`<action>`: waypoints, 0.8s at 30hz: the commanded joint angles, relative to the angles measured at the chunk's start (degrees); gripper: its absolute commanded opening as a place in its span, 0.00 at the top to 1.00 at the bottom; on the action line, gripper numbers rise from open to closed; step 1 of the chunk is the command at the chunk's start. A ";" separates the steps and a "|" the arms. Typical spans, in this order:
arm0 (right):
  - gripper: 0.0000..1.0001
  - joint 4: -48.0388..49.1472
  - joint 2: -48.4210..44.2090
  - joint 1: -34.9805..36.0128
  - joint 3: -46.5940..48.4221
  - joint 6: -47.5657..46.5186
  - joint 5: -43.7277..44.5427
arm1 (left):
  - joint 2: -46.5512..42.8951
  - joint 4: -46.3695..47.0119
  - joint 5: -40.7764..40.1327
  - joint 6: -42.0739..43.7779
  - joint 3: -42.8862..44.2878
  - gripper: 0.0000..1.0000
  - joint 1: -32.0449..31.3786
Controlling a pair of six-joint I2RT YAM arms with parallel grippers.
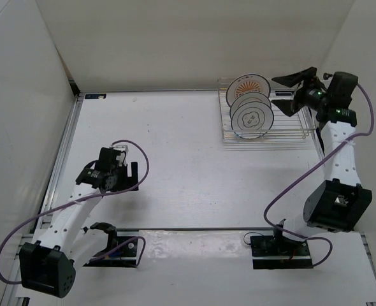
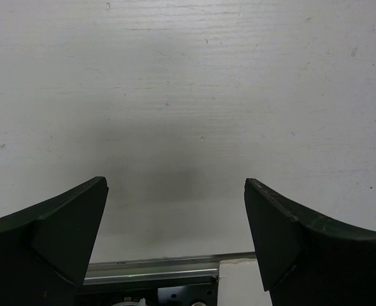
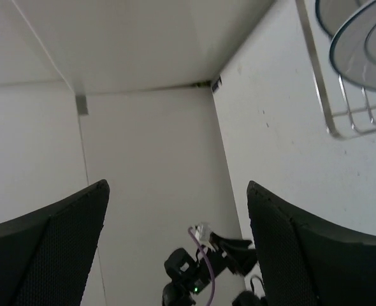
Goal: Unload the plates from the dish rack
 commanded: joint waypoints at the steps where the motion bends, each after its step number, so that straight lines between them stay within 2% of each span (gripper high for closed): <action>1: 0.10 34.08 -3.22 -3.22 -11.94 18.45 -4.30 | 2.72 2.15 1.29 0.60 3.95 0.00 -0.24; 2: 0.10 30.93 -1.57 -3.40 -10.34 13.35 -5.87 | 3.86 2.07 1.38 0.60 4.56 0.00 -0.24; 3: 0.10 23.59 -0.77 -2.54 -2.23 6.86 -3.88 | 4.22 1.81 1.56 1.04 6.66 0.00 -0.24; 4: 0.10 4.20 0.54 -1.92 8.99 0.00 -1.34 | 4.74 1.45 1.64 1.22 7.20 0.00 -0.15; 5: 0.10 -12.09 4.12 -0.69 18.84 -19.90 5.56 | 5.70 1.10 1.73 1.57 7.90 0.00 -0.15; 6: 0.10 -17.99 5.20 -0.07 22.77 -24.19 9.20 | 6.15 0.75 1.47 2.09 9.30 0.00 -0.15; 7: 0.10 -28.84 6.00 0.37 26.12 -28.93 20.63 | 6.50 0.49 1.47 2.53 9.75 0.00 -0.24; 8: 0.10 -34.17 7.14 0.29 30.50 -31.24 22.75 | 6.77 -0.30 1.12 2.80 10.27 0.00 -0.15; 10: 0.10 -29.86 6.19 0.29 28.45 -35.91 22.17 | 6.95 -0.48 0.77 2.89 10.72 0.00 -0.15; 11: 0.10 -13.21 2.09 0.46 17.73 -37.32 21.89 | 7.12 -1.00 0.85 2.97 10.98 0.00 -0.15; 12: 0.10 -7.30 0.05 0.11 12.14 -24.63 23.89 | 7.21 -1.27 0.85 2.89 11.33 0.00 -0.15; 13: 0.10 -3.94 -5.80 -0.85 1.91 -15.19 30.35 | 7.30 -1.53 0.77 2.89 11.51 0.00 -0.15; 14: 0.10 7.41 -7.86 -2.69 -2.63 -6.92 31.81 | 7.47 -1.89 0.85 2.80 11.77 0.00 -0.15; 15: 0.10 19.79 -9.62 -3.05 -13.47 -1.79 31.30 | 7.56 -1.37 1.03 2.80 11.69 0.00 -0.15; 16: 0.10 32.70 -11.12 -3.23 -24.28 -2.69 29.64 | 7.65 -1.19 1.03 2.80 11.60 0.00 -0.24; 17: 0.12 38.49 -10.18 -3.14 -25.95 1.82 30.58 | 7.56 -0.92 1.03 2.89 11.34 0.00 -0.15; 18: 0.11 33.33 -8.34 -2.88 -18.31 3.87 28.85 | 7.47 -0.66 0.86 2.89 11.33 0.00 -0.15; 19: 0.10 21.70 -1.01 -2.62 -13.54 2.85 27.18 | 7.21 -0.66 0.68 2.97 11.33 0.00 -0.24; 20: 0.10 10.36 1.93 -1.48 1.22 -0.56 24.64 | 7.30 -0.92 0.59 2.97 11.33 0.00 -0.15; 21: 0.10 2.33 9.44 -0.08 5.45 -1.46 23.40 | 7.30 -1.01 0.59 3.24 11.07 0.00 -0.32; 24: 0.10 -1.53 13.81 2.03 13.20 -1.30 24.17 | 7.21 -1.01 0.42 3.24 11.07 0.00 -0.15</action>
